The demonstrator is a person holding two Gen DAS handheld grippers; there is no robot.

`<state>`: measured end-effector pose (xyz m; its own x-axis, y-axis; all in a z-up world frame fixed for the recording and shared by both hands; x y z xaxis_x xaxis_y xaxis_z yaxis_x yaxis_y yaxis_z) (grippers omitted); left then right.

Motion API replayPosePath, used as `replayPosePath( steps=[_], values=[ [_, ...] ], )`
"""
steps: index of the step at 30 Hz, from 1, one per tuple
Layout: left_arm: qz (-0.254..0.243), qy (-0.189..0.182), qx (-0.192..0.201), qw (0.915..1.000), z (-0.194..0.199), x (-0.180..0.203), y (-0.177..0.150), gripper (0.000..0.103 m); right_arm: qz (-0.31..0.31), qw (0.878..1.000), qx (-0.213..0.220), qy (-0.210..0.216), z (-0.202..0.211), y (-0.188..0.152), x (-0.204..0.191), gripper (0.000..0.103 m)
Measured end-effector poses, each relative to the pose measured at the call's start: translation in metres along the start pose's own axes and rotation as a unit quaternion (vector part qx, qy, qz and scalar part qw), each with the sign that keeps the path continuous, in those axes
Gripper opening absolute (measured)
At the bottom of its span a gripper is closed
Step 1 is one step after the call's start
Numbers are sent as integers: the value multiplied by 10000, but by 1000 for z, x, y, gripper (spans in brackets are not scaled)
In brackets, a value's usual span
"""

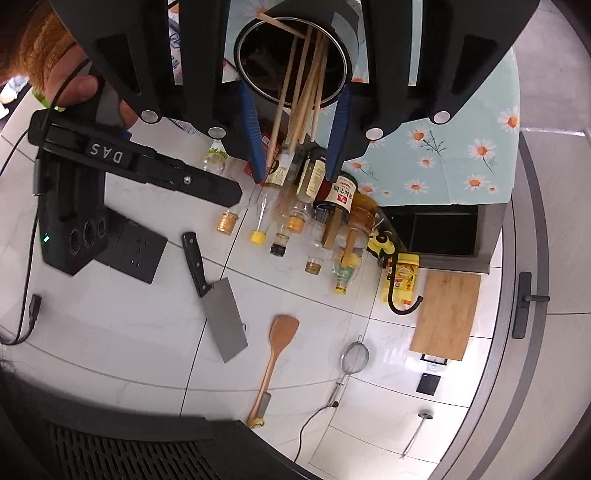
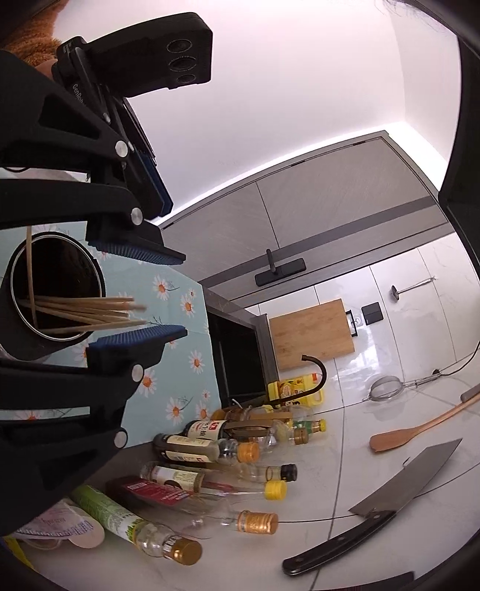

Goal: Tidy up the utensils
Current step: 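Open both tools to release the chopsticks into the holder, then move the right tool to the loose chopsticks and close on one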

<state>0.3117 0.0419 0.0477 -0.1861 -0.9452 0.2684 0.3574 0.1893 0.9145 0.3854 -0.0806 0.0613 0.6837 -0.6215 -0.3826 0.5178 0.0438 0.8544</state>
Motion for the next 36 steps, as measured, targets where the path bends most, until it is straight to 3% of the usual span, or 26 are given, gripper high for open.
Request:
replayPosePath(
  steps=[13, 16, 21, 31, 36],
  values=[
    [-72, 191, 85, 9998, 47, 20, -2, 33, -184, 9998, 47, 16, 50, -8, -20, 35],
    [-117, 557, -5, 9984, 59, 21, -7, 37, -141, 9998, 106, -24, 69, -13, -29, 35],
    [-77, 650, 35, 9978, 88, 27, -10, 37, -76, 9999, 117, -15, 96, -19, -43, 35],
    [-125, 612, 237, 9978, 137, 50, -11, 39, 49, 9996, 267, -35, 145, -26, -72, 38],
    [-40, 539, 192, 9984, 150, 58, -17, 42, -62, 9999, 33, -131, 150, -39, -75, 44]
  ],
)
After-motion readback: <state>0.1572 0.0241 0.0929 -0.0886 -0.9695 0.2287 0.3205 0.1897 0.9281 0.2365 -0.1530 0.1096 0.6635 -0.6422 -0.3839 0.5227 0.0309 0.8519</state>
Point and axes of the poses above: each gripper's, at about its wrist camera, not at the fingertips, and z roughly against the way its jaws point, x to its right, y to its top, the point moved 7 cm from there along -z, roughly the way its jaws point, and after that the axes turned 3 degrees about y, right-handed, at the moved point
